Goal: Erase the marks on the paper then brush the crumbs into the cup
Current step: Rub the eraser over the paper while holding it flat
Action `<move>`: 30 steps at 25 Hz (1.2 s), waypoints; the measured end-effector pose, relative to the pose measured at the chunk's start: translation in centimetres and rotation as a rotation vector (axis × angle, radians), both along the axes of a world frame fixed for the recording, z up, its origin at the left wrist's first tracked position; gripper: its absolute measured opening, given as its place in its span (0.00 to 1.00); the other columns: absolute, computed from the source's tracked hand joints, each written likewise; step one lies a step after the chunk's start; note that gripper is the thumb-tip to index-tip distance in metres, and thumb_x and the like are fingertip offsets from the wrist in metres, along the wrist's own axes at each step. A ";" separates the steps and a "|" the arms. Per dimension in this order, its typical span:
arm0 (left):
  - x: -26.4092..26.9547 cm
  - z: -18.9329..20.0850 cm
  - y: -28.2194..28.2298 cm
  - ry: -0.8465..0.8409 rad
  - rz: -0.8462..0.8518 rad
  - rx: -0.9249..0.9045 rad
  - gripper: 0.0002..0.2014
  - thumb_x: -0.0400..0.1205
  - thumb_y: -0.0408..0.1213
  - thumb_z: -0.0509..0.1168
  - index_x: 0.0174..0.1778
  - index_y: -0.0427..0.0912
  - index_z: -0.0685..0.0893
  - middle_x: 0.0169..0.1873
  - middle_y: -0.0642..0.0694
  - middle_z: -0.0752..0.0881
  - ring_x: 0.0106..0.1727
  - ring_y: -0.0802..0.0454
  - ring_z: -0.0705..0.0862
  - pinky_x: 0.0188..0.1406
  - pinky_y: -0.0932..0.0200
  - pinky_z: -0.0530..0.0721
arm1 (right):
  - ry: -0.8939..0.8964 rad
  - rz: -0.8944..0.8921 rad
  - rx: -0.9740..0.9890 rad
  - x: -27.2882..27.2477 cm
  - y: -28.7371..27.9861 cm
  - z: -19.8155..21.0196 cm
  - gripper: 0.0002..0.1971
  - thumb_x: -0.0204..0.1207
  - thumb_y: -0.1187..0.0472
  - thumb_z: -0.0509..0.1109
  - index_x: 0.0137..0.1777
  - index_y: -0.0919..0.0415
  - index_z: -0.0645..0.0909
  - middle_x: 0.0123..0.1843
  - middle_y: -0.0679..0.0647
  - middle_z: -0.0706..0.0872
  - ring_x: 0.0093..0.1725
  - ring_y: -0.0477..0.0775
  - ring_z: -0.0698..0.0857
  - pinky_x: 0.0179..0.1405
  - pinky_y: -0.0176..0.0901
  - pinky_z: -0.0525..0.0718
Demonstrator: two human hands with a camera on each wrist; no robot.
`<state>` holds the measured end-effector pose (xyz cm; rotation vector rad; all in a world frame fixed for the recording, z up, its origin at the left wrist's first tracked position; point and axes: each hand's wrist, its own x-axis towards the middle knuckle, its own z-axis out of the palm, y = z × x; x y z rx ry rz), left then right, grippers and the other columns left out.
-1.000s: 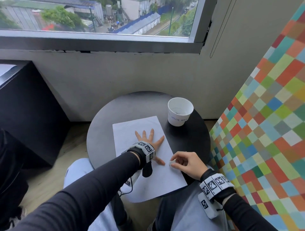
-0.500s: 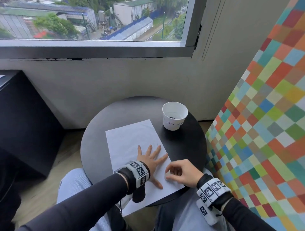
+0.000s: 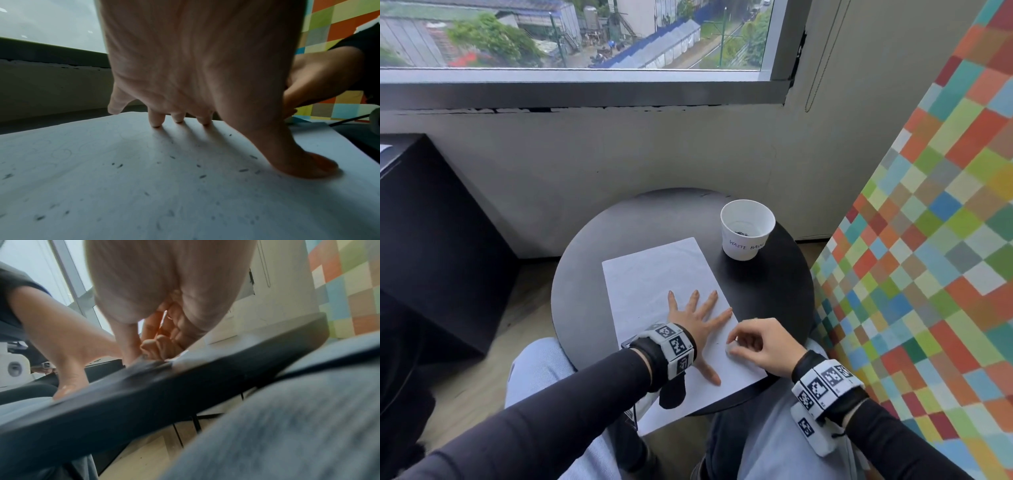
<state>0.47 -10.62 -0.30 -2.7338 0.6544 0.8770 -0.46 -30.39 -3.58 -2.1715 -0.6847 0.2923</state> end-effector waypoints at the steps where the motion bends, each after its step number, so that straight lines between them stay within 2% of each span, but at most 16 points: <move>1: -0.1 0.1 0.1 -0.003 0.003 0.003 0.67 0.64 0.75 0.70 0.84 0.59 0.29 0.84 0.46 0.27 0.85 0.34 0.33 0.74 0.15 0.41 | 0.029 0.057 -0.001 -0.2 0.0 0.0 0.05 0.70 0.54 0.78 0.43 0.52 0.88 0.32 0.49 0.84 0.32 0.43 0.79 0.35 0.31 0.76; 3: -0.1 0.1 0.1 -0.010 0.001 0.008 0.67 0.64 0.75 0.70 0.84 0.59 0.29 0.84 0.46 0.28 0.85 0.34 0.33 0.74 0.15 0.41 | 0.070 0.128 -0.011 -0.6 0.0 -0.2 0.06 0.70 0.52 0.78 0.43 0.51 0.88 0.33 0.49 0.85 0.32 0.44 0.80 0.35 0.32 0.76; 6: 0.0 0.2 0.1 -0.004 0.002 -0.001 0.67 0.64 0.76 0.71 0.84 0.60 0.29 0.84 0.46 0.28 0.85 0.34 0.34 0.74 0.16 0.40 | -0.001 -0.012 0.014 -0.3 -0.5 0.0 0.06 0.69 0.53 0.78 0.43 0.52 0.88 0.33 0.48 0.84 0.32 0.44 0.79 0.35 0.29 0.74; 9: -0.1 0.2 0.1 -0.005 0.004 0.008 0.67 0.64 0.76 0.71 0.84 0.60 0.29 0.84 0.46 0.27 0.85 0.34 0.34 0.74 0.15 0.40 | 0.036 0.133 -0.018 -0.7 -0.6 0.0 0.05 0.70 0.54 0.79 0.44 0.52 0.88 0.34 0.48 0.84 0.33 0.43 0.79 0.35 0.29 0.74; 13: 0.0 0.3 0.1 -0.003 0.003 0.006 0.67 0.64 0.75 0.71 0.84 0.60 0.28 0.84 0.46 0.27 0.85 0.35 0.33 0.74 0.16 0.40 | 0.010 0.014 0.016 -0.5 -1.1 -0.1 0.06 0.69 0.53 0.79 0.43 0.51 0.88 0.34 0.49 0.85 0.33 0.45 0.81 0.36 0.31 0.75; 16: -0.1 0.2 0.1 -0.001 0.002 0.017 0.67 0.64 0.75 0.70 0.84 0.60 0.28 0.84 0.46 0.27 0.85 0.35 0.34 0.74 0.15 0.40 | 0.095 0.133 0.012 -1.1 -0.6 -0.3 0.06 0.69 0.53 0.79 0.44 0.53 0.89 0.34 0.46 0.84 0.33 0.43 0.80 0.36 0.30 0.75; 19: 0.1 0.2 0.1 0.003 0.002 0.002 0.67 0.64 0.75 0.71 0.84 0.60 0.28 0.84 0.47 0.27 0.85 0.35 0.33 0.73 0.16 0.39 | 0.003 -0.019 0.029 -0.5 -1.0 -0.2 0.06 0.69 0.54 0.79 0.43 0.52 0.88 0.34 0.46 0.85 0.34 0.44 0.81 0.36 0.30 0.76; 23: 0.0 0.2 0.1 0.001 0.004 0.013 0.67 0.64 0.75 0.71 0.84 0.60 0.29 0.84 0.47 0.27 0.85 0.35 0.33 0.74 0.15 0.40 | 0.120 0.136 0.009 -1.1 -0.4 -0.4 0.07 0.69 0.53 0.80 0.45 0.53 0.90 0.35 0.46 0.87 0.35 0.43 0.82 0.38 0.31 0.77; 26: 0.1 0.2 0.0 0.010 0.007 -0.001 0.67 0.64 0.75 0.71 0.84 0.60 0.29 0.84 0.47 0.27 0.85 0.35 0.33 0.73 0.15 0.39 | 0.006 -0.033 0.031 -0.3 -0.9 -0.2 0.06 0.68 0.54 0.80 0.43 0.52 0.89 0.33 0.44 0.85 0.34 0.42 0.81 0.37 0.28 0.74; 30: 0.0 0.1 0.0 0.005 0.007 0.012 0.67 0.64 0.76 0.71 0.84 0.60 0.28 0.84 0.47 0.27 0.85 0.35 0.33 0.73 0.15 0.40 | 0.066 0.132 0.004 -0.9 -0.7 -0.3 0.07 0.69 0.53 0.79 0.45 0.53 0.90 0.35 0.43 0.85 0.34 0.42 0.81 0.37 0.27 0.74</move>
